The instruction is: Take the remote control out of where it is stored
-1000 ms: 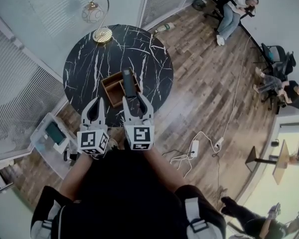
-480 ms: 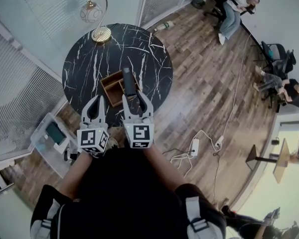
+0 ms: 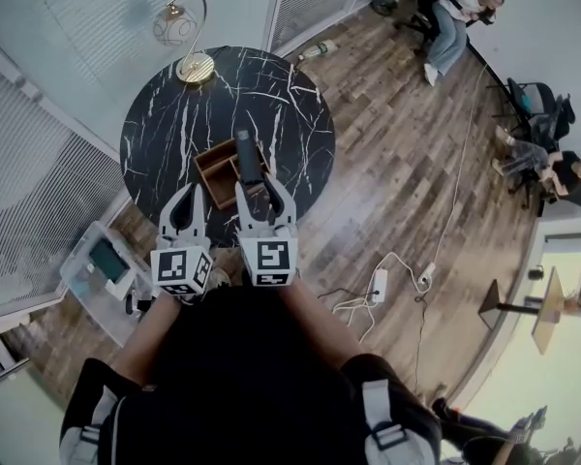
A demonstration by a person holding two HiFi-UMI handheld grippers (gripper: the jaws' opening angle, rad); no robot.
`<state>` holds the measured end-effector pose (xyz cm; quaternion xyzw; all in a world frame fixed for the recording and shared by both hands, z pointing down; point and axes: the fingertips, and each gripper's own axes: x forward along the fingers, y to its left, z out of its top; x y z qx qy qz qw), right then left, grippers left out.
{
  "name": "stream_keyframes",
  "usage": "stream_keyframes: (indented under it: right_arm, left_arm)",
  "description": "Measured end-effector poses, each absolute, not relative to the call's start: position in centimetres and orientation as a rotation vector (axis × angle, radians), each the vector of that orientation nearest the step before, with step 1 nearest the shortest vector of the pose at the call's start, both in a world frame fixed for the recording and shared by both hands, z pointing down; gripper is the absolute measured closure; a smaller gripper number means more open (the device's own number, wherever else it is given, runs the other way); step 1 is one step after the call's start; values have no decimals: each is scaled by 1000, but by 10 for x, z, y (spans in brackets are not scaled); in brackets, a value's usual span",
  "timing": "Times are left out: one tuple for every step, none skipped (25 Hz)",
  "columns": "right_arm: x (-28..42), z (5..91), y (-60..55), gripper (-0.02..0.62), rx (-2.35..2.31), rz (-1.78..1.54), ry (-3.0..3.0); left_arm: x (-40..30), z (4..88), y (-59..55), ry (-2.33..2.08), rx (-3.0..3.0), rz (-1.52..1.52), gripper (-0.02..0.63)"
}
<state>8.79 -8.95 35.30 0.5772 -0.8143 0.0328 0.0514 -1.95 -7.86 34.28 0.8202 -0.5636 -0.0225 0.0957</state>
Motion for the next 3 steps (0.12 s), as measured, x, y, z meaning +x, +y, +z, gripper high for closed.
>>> stream_keyframes:
  right_arm:
    - [88, 353, -90, 410, 1751, 102, -2478]
    - [87, 352, -90, 410, 1746, 106, -2477]
    - [87, 352, -90, 410, 1740, 109, -2477]
  left_arm:
    - [-19, 343, -79, -1668, 2430, -68, 598]
    - [-18, 343, -80, -1667, 2430, -69, 598]
    - [-18, 343, -80, -1665, 2430, -69, 598]
